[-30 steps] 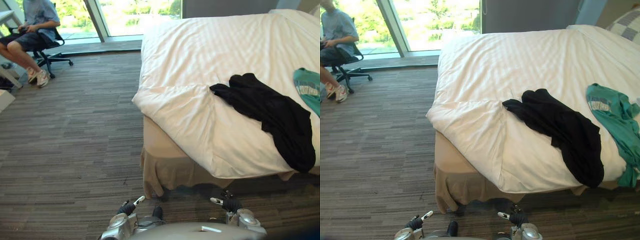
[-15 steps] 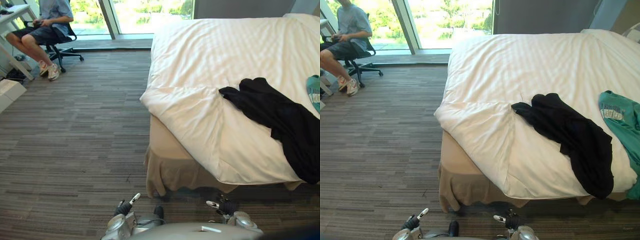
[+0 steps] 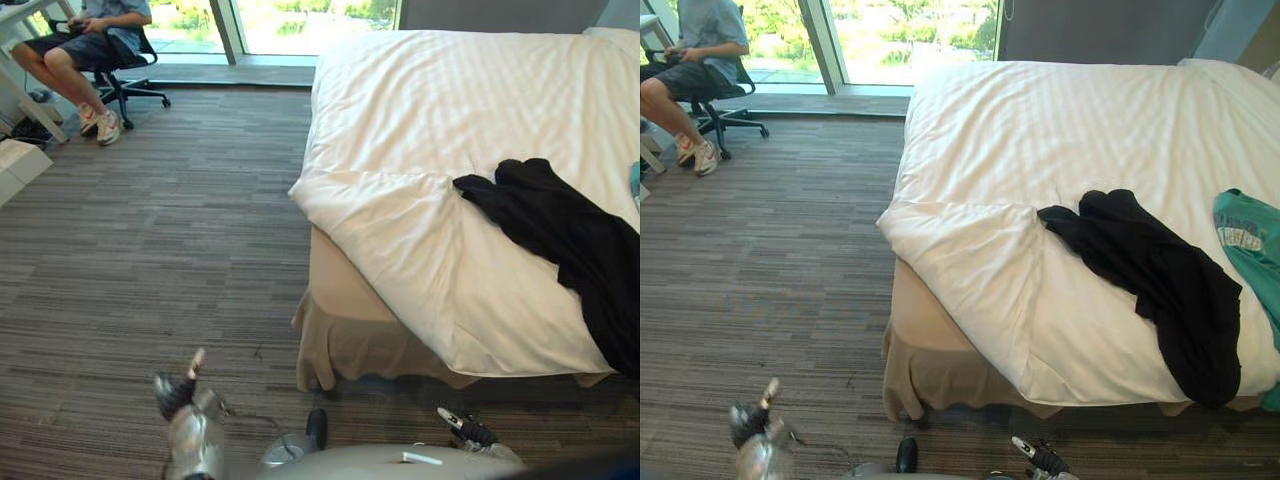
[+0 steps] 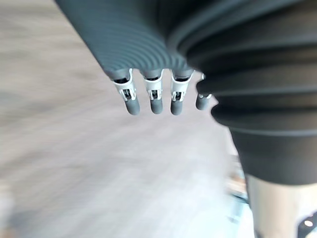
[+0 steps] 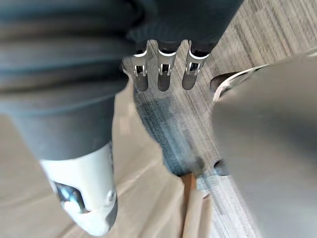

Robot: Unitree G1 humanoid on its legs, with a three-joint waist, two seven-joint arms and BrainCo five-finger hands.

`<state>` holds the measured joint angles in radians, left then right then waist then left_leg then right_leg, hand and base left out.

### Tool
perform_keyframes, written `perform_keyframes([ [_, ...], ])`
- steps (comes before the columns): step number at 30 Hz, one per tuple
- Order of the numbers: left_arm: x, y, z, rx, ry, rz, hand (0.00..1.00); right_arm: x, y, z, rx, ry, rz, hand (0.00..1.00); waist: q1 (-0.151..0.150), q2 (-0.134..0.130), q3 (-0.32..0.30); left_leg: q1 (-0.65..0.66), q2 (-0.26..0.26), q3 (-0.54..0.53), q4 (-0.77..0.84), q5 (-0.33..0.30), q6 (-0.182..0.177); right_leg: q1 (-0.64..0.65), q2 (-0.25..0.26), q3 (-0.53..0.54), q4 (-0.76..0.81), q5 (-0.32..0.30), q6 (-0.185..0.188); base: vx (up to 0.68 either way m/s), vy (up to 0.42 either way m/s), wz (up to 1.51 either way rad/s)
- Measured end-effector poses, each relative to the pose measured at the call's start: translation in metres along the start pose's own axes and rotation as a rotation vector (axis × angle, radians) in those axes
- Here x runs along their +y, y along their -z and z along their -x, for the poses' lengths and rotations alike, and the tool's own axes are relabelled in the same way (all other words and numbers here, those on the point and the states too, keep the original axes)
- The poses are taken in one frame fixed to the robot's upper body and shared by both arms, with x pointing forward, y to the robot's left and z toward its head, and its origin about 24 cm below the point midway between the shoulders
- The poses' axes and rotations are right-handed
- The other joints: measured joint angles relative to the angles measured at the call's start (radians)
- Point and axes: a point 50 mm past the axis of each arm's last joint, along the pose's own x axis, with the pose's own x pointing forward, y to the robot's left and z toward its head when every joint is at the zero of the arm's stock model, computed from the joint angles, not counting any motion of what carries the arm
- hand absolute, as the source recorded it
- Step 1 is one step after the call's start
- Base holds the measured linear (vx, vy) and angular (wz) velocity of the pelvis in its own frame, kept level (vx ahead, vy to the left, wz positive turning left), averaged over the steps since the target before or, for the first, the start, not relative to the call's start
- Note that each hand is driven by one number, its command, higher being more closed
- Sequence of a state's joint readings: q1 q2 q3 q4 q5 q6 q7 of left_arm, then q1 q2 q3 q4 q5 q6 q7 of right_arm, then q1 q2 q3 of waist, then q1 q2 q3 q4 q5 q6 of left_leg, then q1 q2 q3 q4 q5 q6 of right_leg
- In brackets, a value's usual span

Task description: Tidy the bed and pick cloth on bed and put in laundry

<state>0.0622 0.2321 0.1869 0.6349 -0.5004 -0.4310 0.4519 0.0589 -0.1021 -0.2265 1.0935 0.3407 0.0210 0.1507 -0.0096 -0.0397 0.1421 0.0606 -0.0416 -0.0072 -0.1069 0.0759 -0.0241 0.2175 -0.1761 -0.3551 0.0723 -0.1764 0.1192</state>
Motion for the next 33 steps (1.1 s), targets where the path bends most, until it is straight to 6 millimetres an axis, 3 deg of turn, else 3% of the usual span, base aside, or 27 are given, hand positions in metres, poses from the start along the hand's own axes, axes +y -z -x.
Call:
perform_keyframes([
  [1,-0.011,-0.023,-0.005,-0.127,0.024,-0.062,0.0,0.003,-0.005,-0.002,-0.005,-0.008,0.002,0.0,-0.001,0.001,-0.001,0.005,0.002,0.005,0.0,0.0,0.0,0.004,0.002,0.004,0.0,0.001,-0.007,0.01,-0.036,0.0],
  [3,-0.03,-0.05,-0.008,-0.28,0.071,-0.139,0.0,0.004,-0.013,-0.002,-0.025,-0.014,0.001,0.0,-0.002,0.01,-0.003,0.007,0.009,0.026,-0.001,-0.002,-0.003,0.001,0.009,0.016,0.0,0.005,-0.016,-0.01,-0.035,-0.09],
  [9,-0.085,-0.096,-0.005,-0.599,0.215,-0.428,0.0,0.0,-0.013,-0.002,-0.012,-0.002,0.005,0.0,-0.013,0.026,-0.012,0.006,0.039,0.06,-0.001,-0.027,-0.022,-0.013,0.033,0.044,-0.006,-0.003,-0.029,-0.05,-0.066,-0.19],
  [12,-0.095,-0.118,-0.013,-0.755,0.272,-0.583,0.0,-0.003,-0.011,0.0,-0.011,0.005,0.003,0.0,-0.021,0.024,-0.013,0.007,0.057,0.094,-0.001,-0.03,-0.024,-0.025,0.047,0.076,-0.018,-0.006,-0.032,-0.02,-0.069,-0.3],
  [15,-0.112,-0.147,-0.019,-0.878,0.327,-0.639,0.0,-0.011,-0.001,0.004,0.007,0.025,0.001,0.0,-0.031,0.023,-0.014,0.008,0.062,0.104,0.0,-0.031,-0.028,-0.026,0.053,0.089,-0.025,-0.006,-0.033,0.04,-0.06,-0.13],
  [16,-0.126,-0.164,-0.018,-0.959,0.378,-0.68,0.0,-0.013,0.002,0.005,0.019,0.032,0.016,0.0,-0.035,0.023,-0.014,0.009,0.062,0.107,0.0,-0.032,-0.029,-0.027,0.053,0.092,-0.025,-0.006,-0.033,0.07,-0.042,-0.07],
  [19,-0.148,-0.182,-0.013,-1.047,0.467,-0.753,0.0,-0.011,0.003,0.004,0.026,0.033,0.015,0.0,-0.055,0.024,-0.016,0.012,0.061,0.119,0.003,-0.028,-0.032,-0.027,0.054,0.096,-0.018,-0.001,-0.042,0.08,-0.025,0.01],
  [22,-0.165,-0.185,-0.007,-1.054,0.537,-0.801,0.0,-0.004,0.002,0.002,0.023,0.033,0.019,0.0,-0.057,0.027,-0.018,0.025,0.069,0.163,0.007,-0.014,-0.036,-0.034,0.06,0.128,0.007,0.015,-0.066,0.07,-0.003,-0.11],
  [28,-0.171,-0.173,-0.01,-0.97,0.576,-0.909,0.0,0.005,0.012,0.001,0.053,0.028,0.039,0.0,-0.087,0.024,-0.049,0.025,0.097,0.207,0.007,0.006,-0.038,-0.059,0.086,0.155,0.052,0.033,-0.093,0.04,-0.046,-0.04],
  [33,-0.176,-0.167,-0.017,-0.894,0.598,-0.983,0.0,0.0,0.012,0.002,0.048,0.058,0.046,0.0,-0.102,0.037,-0.055,0.017,0.138,0.258,0.007,0.045,-0.031,-0.095,0.119,0.204,0.065,0.097,-0.108,-0.01,-0.038,-0.12],
])
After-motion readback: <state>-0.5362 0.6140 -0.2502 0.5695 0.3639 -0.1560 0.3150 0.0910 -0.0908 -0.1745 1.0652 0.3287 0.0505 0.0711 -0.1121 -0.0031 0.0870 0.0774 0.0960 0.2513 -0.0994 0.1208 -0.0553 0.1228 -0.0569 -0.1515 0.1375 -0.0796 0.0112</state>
